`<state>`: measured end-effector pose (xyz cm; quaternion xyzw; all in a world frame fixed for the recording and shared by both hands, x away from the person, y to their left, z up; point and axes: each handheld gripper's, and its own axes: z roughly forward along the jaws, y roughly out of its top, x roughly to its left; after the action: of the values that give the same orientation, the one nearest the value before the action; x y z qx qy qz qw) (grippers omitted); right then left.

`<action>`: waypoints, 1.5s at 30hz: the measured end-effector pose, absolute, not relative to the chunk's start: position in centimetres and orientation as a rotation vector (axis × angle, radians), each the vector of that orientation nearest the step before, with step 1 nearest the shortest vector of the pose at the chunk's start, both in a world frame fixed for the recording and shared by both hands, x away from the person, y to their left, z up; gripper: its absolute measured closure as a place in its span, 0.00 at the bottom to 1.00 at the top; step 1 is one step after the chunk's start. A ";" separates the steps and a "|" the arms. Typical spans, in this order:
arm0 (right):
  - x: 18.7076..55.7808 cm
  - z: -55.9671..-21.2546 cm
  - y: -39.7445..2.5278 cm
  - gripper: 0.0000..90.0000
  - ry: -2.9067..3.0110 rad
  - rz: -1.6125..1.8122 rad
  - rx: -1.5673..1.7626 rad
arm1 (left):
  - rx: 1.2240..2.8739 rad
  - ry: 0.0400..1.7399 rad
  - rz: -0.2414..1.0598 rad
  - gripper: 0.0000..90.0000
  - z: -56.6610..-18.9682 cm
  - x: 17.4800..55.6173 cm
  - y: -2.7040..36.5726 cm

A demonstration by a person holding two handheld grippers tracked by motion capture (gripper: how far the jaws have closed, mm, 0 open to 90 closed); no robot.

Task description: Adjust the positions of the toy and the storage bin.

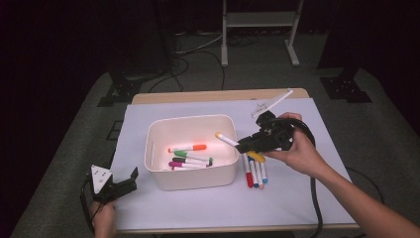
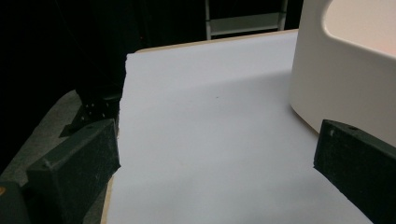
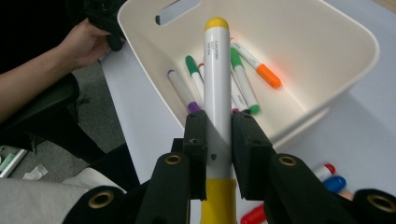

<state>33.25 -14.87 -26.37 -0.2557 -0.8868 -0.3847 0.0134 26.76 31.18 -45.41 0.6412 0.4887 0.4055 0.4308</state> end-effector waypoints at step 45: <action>37.6 -31.3 -0.3 0.84 -2.806 -0.967 -0.468 | 1.589 1.216 1.006 0.00 -45.4 26.8 31.3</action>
<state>37.62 -0.25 -31.27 -0.1554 -0.9317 -0.3210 0.0682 26.77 31.26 -45.43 0.6384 0.4888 0.4044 0.4359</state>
